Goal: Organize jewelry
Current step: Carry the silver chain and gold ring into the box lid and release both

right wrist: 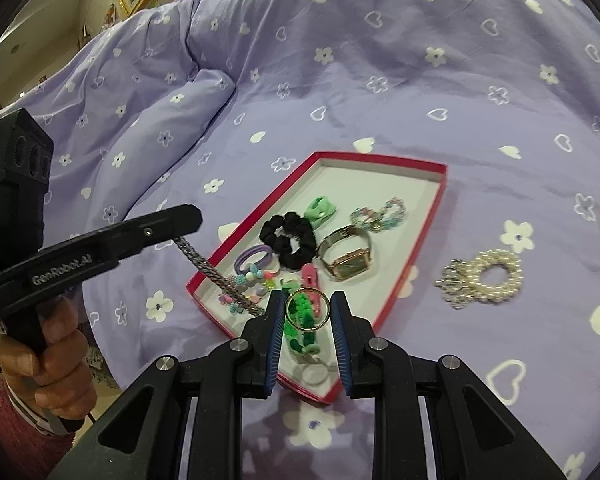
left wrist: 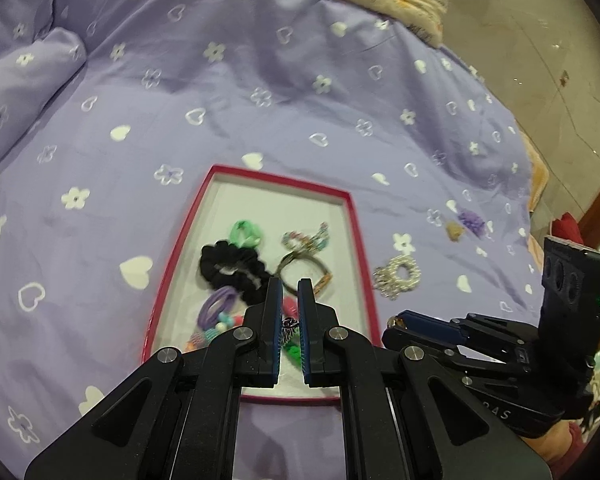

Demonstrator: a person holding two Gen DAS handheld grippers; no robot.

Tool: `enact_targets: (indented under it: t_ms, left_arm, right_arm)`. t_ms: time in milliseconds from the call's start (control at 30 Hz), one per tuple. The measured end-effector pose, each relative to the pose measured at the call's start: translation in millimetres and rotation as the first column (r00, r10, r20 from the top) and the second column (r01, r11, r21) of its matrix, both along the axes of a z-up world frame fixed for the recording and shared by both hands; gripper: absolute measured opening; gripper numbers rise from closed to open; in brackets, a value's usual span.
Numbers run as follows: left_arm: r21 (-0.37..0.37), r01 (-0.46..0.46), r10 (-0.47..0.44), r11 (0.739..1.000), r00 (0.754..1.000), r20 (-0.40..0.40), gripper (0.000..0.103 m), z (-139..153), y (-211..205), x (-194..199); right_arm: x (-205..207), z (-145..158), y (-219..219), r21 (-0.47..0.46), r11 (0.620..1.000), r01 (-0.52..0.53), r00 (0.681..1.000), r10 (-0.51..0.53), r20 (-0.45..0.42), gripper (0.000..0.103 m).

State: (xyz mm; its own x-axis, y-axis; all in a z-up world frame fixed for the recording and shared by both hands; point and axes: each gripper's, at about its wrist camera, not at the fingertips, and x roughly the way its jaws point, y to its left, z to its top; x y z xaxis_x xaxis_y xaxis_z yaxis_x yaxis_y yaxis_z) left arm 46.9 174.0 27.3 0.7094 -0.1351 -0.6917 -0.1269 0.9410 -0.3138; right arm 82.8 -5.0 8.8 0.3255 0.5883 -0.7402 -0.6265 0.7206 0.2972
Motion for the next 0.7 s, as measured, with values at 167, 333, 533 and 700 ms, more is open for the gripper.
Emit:
enact_targets:
  t_ms: [167,333,533,700]
  left_arm:
    - [-0.009,-0.024,0.023,1.000,0.999,-0.047,0.006,-22.2,9.7,2.1]
    - [-0.021,-0.044,0.042,0.999,0.996,-0.082,0.006,-38.7,19.3,4.1]
    - [-0.028,-0.061,0.057,0.998,0.991,-0.120,0.006,-56.6,26.8,6.8]
    - [-0.026,-0.067,0.062,0.997,0.985,-0.162,0.006,-73.8,30.0,9.5]
  right_arm:
    - [2.1,-15.3,14.7,-0.023,1.000,-0.019,0.999,0.018,-0.028,0.023]
    - [4.7,-29.1,23.2,-0.043,0.998,-0.035,0.998,0.032,-0.058,0.023]
    - [8.4,-42.6,30.3,-0.070,0.996,-0.046,0.996,0.041,-0.082,0.023]
    - [9.7,-53.5,34.4,-0.098,0.994,-0.056,0.994,0.046,-0.100,0.023]
